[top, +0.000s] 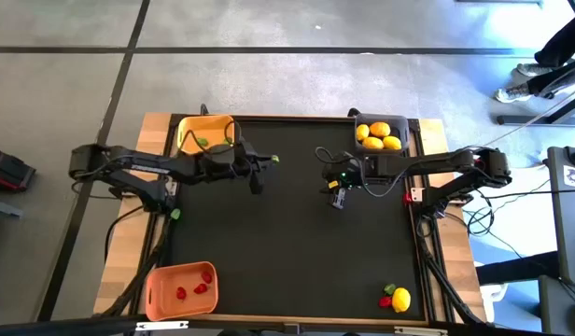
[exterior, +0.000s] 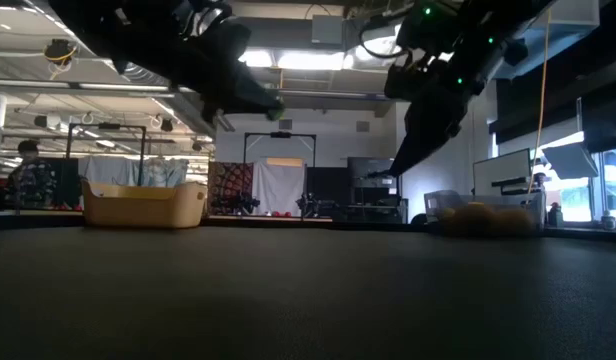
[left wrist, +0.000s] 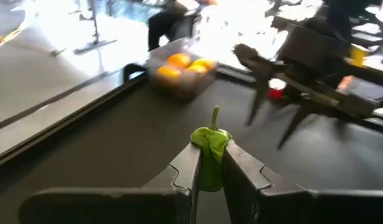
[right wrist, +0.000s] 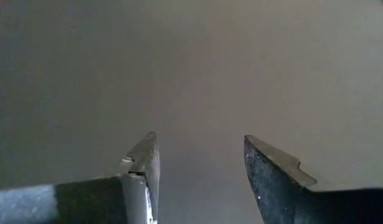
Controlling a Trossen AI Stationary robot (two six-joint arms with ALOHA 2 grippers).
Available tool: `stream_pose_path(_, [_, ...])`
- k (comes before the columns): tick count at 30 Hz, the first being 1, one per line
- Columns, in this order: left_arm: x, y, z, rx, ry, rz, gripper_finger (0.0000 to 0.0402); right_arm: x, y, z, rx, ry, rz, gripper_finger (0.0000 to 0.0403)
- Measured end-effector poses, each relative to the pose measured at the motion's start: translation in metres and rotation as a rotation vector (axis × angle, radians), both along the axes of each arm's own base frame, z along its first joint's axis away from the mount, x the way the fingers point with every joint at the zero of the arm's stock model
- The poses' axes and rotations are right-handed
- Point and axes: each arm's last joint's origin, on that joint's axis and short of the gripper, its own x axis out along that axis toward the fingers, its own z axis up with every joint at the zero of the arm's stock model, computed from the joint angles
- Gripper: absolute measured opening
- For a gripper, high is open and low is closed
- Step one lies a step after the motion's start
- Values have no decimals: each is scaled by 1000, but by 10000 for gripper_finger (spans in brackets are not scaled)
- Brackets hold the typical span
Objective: Sort produce into baskets
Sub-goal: Put the green bell pepper into the yellow bin
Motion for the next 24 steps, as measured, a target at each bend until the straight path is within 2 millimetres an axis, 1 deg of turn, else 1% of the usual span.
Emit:
stream_pose_path(3, [-16,10,4,-29,63,74,49,1,0,-11,7,17,-5,175])
stream_pose_path(7, [-40,23,4,-91,171,189,49,4,-1,-22,19,24,-21,175])
stream_pose_path(11, [-63,35,1,-170,273,310,49,8,-1,-32,21,47,-20,175])
stream_pose_path(13, [-73,42,-2,-200,321,365,49,11,-2,-34,17,30,-18,175])
stream_pose_path(18, [-93,60,-10,-244,416,526,49,14,-2,-39,4,39,2,175])
stream_pose_path(24, [-105,79,-14,-266,426,640,49,16,-2,-40,1,30,3,175])
